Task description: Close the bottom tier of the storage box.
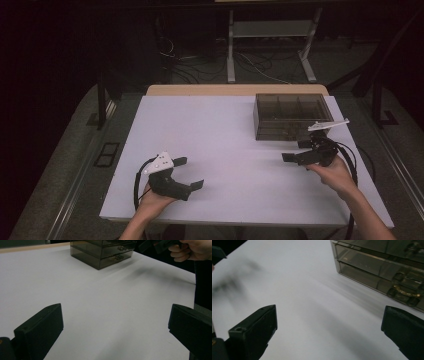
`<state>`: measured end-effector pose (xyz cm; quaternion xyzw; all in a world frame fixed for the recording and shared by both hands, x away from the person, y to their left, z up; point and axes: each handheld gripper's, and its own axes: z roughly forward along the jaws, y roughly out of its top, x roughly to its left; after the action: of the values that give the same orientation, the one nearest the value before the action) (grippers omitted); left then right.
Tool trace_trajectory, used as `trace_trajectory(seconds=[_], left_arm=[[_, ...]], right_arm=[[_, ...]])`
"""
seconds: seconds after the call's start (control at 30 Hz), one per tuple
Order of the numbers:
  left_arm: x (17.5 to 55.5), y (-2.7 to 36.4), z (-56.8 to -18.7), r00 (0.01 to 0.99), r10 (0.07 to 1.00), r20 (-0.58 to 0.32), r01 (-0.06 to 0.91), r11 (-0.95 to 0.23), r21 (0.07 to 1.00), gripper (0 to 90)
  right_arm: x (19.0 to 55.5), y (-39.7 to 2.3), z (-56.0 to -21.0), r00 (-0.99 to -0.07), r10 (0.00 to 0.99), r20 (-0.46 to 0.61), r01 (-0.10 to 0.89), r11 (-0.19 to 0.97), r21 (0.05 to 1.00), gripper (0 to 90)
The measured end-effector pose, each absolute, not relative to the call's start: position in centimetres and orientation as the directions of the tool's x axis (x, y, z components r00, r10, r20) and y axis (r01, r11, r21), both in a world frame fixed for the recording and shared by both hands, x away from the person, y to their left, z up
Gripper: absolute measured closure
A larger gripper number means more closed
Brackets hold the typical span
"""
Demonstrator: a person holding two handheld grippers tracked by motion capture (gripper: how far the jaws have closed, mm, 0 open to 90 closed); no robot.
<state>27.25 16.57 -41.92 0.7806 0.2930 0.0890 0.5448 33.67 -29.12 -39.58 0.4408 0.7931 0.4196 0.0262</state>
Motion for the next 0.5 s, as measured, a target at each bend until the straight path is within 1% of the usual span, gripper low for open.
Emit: trace_trajectory(seconds=[0.5], left_arm=[[27.5,16.7,-42.1,0.811,0.555,-0.186,0.376,-0.249,0.893,0.0]], right_arm=[[29.4,-28.5,-39.6,-0.635,0.697,0.333,0.629,0.216,0.747,0.1]])
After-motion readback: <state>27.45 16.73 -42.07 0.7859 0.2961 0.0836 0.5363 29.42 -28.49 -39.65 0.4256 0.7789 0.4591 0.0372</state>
